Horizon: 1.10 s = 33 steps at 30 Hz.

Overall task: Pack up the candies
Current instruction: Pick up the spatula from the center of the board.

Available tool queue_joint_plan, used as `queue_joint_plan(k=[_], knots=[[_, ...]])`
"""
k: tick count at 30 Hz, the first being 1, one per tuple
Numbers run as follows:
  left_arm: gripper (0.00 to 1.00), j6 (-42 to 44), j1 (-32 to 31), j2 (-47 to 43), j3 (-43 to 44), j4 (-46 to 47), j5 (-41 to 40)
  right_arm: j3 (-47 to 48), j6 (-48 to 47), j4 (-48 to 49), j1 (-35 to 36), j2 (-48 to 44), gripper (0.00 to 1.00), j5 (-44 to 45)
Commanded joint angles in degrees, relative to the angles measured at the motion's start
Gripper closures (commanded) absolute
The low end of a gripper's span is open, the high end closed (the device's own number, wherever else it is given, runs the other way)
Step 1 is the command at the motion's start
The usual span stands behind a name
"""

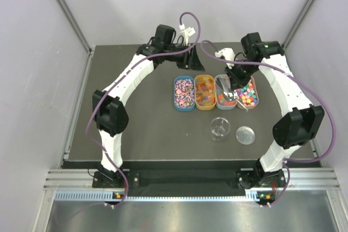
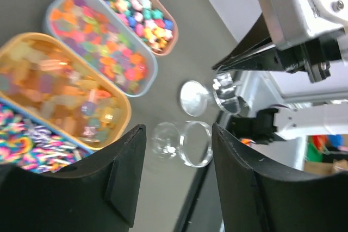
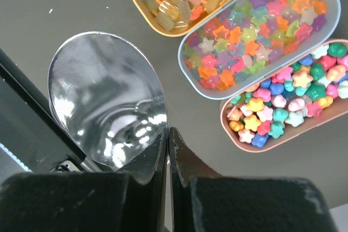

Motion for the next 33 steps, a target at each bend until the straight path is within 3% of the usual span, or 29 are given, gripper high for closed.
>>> queue_joint_plan(k=[1, 23, 33], knots=[[0.44, -3.5, -1.9, -0.9, -0.5, 5.9, 5.3, 3.8, -0.5, -1.7, 1.8, -0.1, 1.0, 0.2], [0.53, -4.6, -6.8, 5.5, -0.3, 6.6, 6.6, 6.2, 0.0, -1.2, 4.2, 1.3, 1.0, 1.0], [0.65, -4.6, -6.8, 7.8, 1.8, 6.8, 7.2, 7.0, -0.4, -1.2, 6.7, 2.3, 1.0, 2.5]])
